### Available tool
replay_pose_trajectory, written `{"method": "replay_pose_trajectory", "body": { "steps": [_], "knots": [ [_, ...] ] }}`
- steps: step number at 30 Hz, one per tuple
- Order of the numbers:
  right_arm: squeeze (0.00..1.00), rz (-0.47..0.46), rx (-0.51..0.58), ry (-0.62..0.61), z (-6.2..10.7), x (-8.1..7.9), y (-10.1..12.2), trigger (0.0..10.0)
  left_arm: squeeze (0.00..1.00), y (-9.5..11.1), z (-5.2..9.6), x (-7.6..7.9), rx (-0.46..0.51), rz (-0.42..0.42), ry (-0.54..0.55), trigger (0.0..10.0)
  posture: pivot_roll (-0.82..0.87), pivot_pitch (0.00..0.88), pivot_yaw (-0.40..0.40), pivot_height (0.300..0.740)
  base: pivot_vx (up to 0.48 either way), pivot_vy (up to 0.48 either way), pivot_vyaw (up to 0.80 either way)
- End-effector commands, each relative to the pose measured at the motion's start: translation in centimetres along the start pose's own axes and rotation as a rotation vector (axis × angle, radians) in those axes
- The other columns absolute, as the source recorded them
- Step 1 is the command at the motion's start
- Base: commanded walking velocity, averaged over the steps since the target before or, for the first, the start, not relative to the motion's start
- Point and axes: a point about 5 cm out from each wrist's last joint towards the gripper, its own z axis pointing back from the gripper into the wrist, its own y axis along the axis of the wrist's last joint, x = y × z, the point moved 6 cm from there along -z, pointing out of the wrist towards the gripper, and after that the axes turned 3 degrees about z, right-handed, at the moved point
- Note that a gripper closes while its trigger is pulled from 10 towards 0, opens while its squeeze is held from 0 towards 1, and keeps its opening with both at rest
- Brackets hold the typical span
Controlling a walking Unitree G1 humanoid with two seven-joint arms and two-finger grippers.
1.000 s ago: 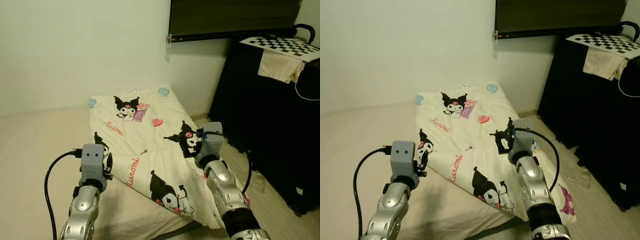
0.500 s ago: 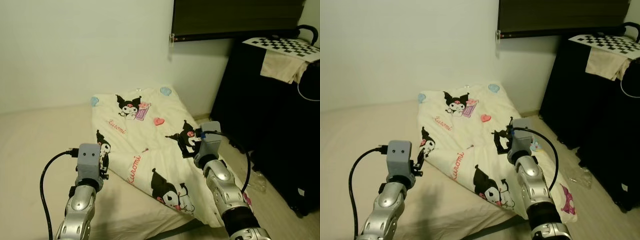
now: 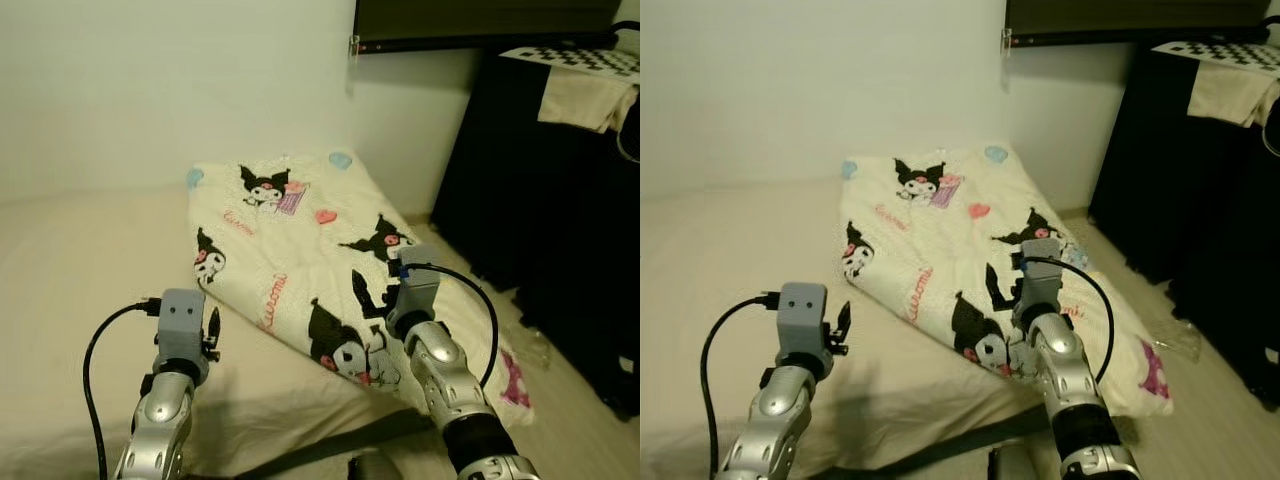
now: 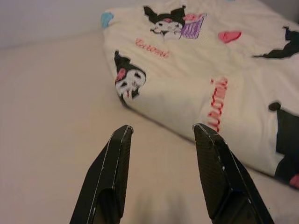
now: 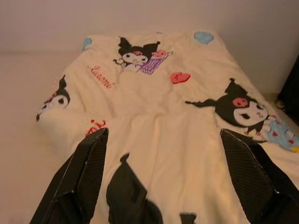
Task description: Clean up the room
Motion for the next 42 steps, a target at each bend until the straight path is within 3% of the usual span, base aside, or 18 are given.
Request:
{"method": "replay_pose_trajectory", "body": {
  "steps": [1,16,22,24,26,27,28,29,30,31,32,33,35,37,40,42],
  "knots": [
    [0.00,-0.016,-0.002,-0.006,0.1,0.0,-0.2,10.0,0.00,0.1,0.0,0.4,-0.002,-0.009,-0.012,10.0,-0.06,0.050,0.019,0.607,0.000,0.000,0.00],
    [0.00,-0.044,0.011,-0.029,0.0,0.5,0.2,10.0,0.00,0.1,0.0,0.9,-0.004,-0.014,-0.031,10.0,-0.07,0.051,0.022,0.593,0.000,0.000,0.00],
    [0.00,-0.003,-0.040,-0.037,-1.5,1.2,0.7,10.0,0.00,0.3,-0.2,0.8,-0.004,-0.030,-0.039,10.0,-0.06,0.070,0.021,0.588,0.000,0.000,0.00],
    [0.00,0.039,-0.127,-0.054,-2.7,2.2,0.7,10.0,0.00,0.7,-0.4,-0.1,0.005,-0.051,-0.052,10.0,-0.06,0.112,0.015,0.588,0.000,0.000,0.00],
    [0.00,0.039,-0.127,-0.054,-2.7,2.2,0.7,10.0,0.00,0.7,-0.4,-0.1,0.005,-0.051,-0.052,10.0,-0.06,0.112,0.015,0.588,0.000,0.000,0.00],
    [0.00,0.042,-0.169,-0.092,-3.1,3.3,0.5,10.0,0.00,1.2,-0.3,-0.6,0.023,-0.058,-0.065,10.0,-0.05,0.138,0.009,0.588,0.000,0.000,0.00],
    [0.00,0.042,-0.169,-0.092,-3.1,3.3,0.5,10.0,0.00,1.2,-0.3,-0.6,0.023,-0.058,-0.065,10.0,-0.05,0.138,0.009,0.588,0.000,0.000,0.00],
    [1.00,0.009,-0.188,-0.142,-3.1,4.4,0.6,10.0,0.00,1.9,-0.2,-0.8,0.043,-0.058,-0.084,10.0,-0.03,0.155,0.000,0.588,0.000,0.000,0.00],
    [1.00,0.009,-0.188,-0.142,-3.1,4.4,0.6,10.0,0.00,1.9,-0.2,-0.8,0.043,-0.058,-0.084,10.0,-0.03,0.155,0.000,0.588,0.000,0.000,0.00],
    [1.00,-0.068,-0.189,-0.199,-3.1,5.6,0.6,10.0,0.00,2.6,-0.1,-0.8,0.064,-0.054,-0.111,10.0,-0.03,0.165,-0.007,0.588,0.000,0.000,0.00],
    [1.00,-0.068,-0.189,-0.199,-3.1,5.6,0.6,10.0,0.00,2.6,-0.1,-0.8,0.064,-0.054,-0.111,10.0,-0.03,0.165,-0.007,0.588,0.000,0.000,0.00],
    [1.00,-0.125,-0.193,-0.254,-2.9,6.7,0.6,10.0,0.00,3.2,0.2,-0.8,0.082,-0.050,-0.131,10.0,-0.02,0.178,-0.013,0.588,0.000,0.000,0.00],
    [1.00,-0.125,-0.193,-0.254,-2.9,6.7,0.6,10.0,0.00,3.2,0.2,-0.8,0.082,-0.050,-0.131,10.0,-0.02,0.178,-0.013,0.588,0.000,0.000,0.00],
    [1.00,-0.206,-0.209,-0.342,-2.3,8.9,0.2,10.0,0.00,4.3,0.8,-0.9,0.110,-0.046,-0.145,10.0,0.00,0.210,-0.010,0.588,0.000,0.000,0.00],
    [1.00,-0.251,-0.204,-0.364,-2.1,9.6,0.2,10.0,0.00,4.6,1.1,-0.9,0.116,-0.049,-0.144,10.0,0.01,0.227,-0.007,0.588,0.000,0.000,0.00],
    [1.00,-0.349,-0.191,-0.397,-2.0,10.5,0.5,10.0,0.00,4.9,1.4,-0.9,0.116,-0.055,-0.144,10.0,0.02,0.240,-0.005,0.588,0.000,0.000,0.00]
  ]
}}
